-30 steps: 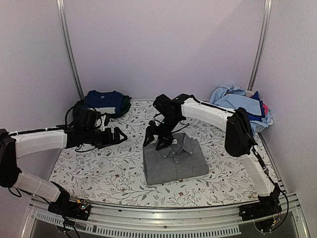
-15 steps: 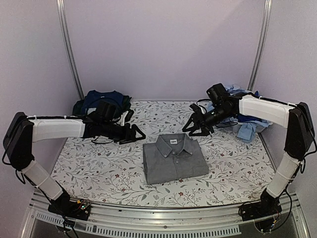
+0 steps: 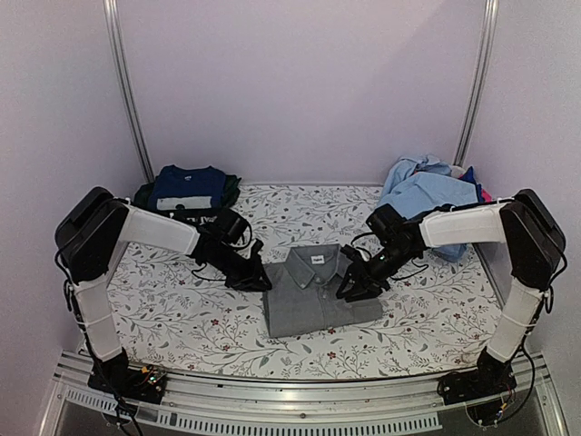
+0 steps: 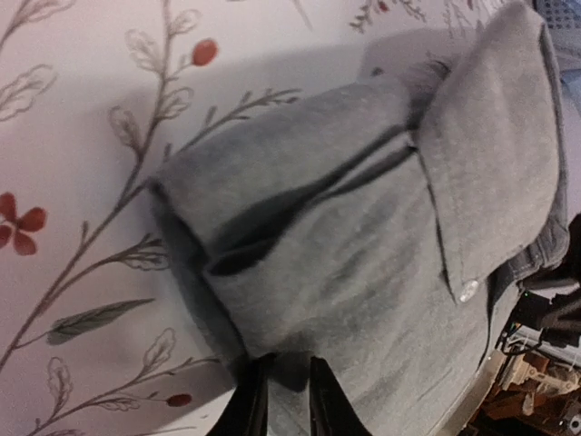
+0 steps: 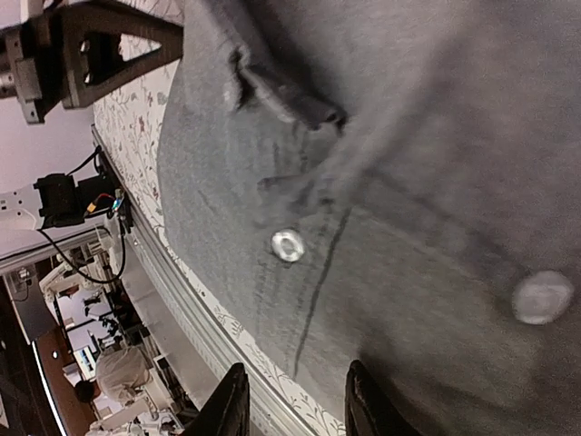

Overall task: Fold and stack the mixed laundry pile
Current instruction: Smooth out the rectangle-folded shirt at the center of the board.

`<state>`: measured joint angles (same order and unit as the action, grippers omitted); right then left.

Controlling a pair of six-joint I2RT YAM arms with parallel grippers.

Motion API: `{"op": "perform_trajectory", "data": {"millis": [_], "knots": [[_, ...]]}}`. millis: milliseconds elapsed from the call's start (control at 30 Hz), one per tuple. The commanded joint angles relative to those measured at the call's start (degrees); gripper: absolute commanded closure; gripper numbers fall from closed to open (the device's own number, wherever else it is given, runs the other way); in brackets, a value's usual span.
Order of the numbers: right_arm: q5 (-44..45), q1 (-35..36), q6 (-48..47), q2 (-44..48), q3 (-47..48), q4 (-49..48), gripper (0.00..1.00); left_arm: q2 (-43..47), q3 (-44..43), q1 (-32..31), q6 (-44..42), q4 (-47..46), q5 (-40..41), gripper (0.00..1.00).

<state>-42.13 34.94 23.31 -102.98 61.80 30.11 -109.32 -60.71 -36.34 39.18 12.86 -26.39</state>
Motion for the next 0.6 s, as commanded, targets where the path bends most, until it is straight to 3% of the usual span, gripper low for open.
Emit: {"op": "perform_trajectory", "data": {"millis": [0, 167, 233, 300, 367, 467, 567], "knots": [[-9.4, 6.1, 1.0, -2.8, 2.9, -4.6, 0.65, 0.0, 0.9, 4.4, -0.9, 0.8, 0.1, 0.89], [-16.5, 2.0, -1.6, 3.5, 4.8, -3.4, 0.58, 0.1, 1.0, 9.8, -6.6, 2.5, -0.5, 0.92], [-17.1, -2.9, -1.4, 7.1, 4.7, -3.4, 0.56, 0.8, 0.1, 11.5, -8.7, 2.8, -2.2, 0.81], [-14.3, -8.8, -0.9, 10.1, 3.8, -3.5, 0.54, 2.4, -0.6, 11.6, -9.7, 1.7, -4.0, 0.58], [-10.5, -14.2, -0.5, 11.4, 2.3, -3.5, 0.55, 3.4, -1.3, 11.2, -8.8, 0.1, -5.9, 0.45], [-6.2, -19.1, -0.4, 8.9, 1.4, -3.4, 0.54, 2.1, -3.2, 10.2, -6.4, -0.1, -7.0, 0.34], [-5.0, -19.9, -1.3, 2.9, 2.5, -5.2, 0.52, 0.1, -4.2, 8.8, -4.3, 0.0, -5.8, 0.31]]}}
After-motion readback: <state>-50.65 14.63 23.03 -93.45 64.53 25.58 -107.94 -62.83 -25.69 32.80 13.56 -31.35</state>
